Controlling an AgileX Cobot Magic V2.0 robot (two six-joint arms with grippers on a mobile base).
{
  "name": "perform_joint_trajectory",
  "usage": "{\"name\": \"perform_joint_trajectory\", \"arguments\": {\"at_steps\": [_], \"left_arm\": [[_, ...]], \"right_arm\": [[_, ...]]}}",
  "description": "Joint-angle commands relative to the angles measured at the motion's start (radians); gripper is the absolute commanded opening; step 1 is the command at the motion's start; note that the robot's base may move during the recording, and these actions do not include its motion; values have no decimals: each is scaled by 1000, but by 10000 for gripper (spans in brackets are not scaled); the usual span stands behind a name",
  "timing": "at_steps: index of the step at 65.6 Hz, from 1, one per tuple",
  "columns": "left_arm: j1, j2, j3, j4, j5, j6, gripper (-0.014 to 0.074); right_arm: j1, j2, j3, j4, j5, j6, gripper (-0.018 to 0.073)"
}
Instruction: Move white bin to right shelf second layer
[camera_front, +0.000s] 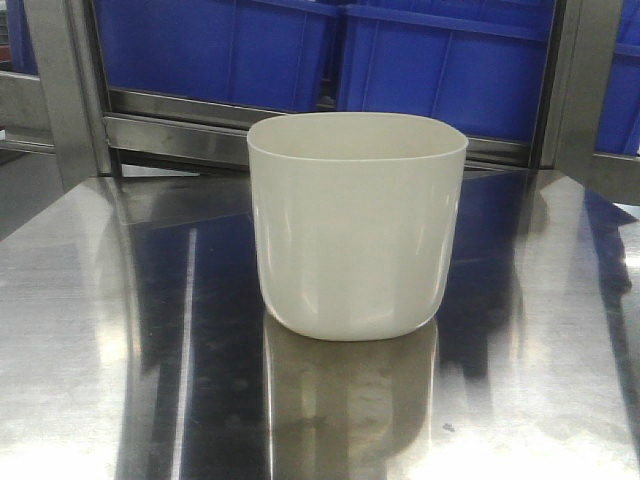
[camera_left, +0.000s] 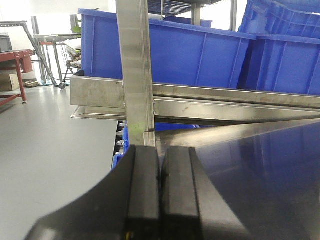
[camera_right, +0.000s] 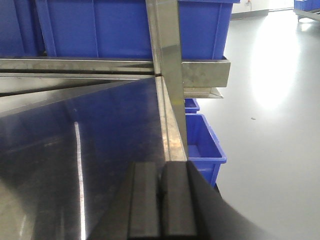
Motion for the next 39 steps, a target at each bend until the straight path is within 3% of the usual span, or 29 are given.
{"name": "perform_joint_trajectory", "arguments": {"at_steps": [1, 39], "left_arm": [[-2, -13, 33, -5, -87, -7, 85], [-2, -13, 33, -5, -87, -7, 85]], "right_arm": [[-5, -20, -17, 0, -83, -1, 20], [-5, -20, -17, 0, -83, -1, 20]]}}
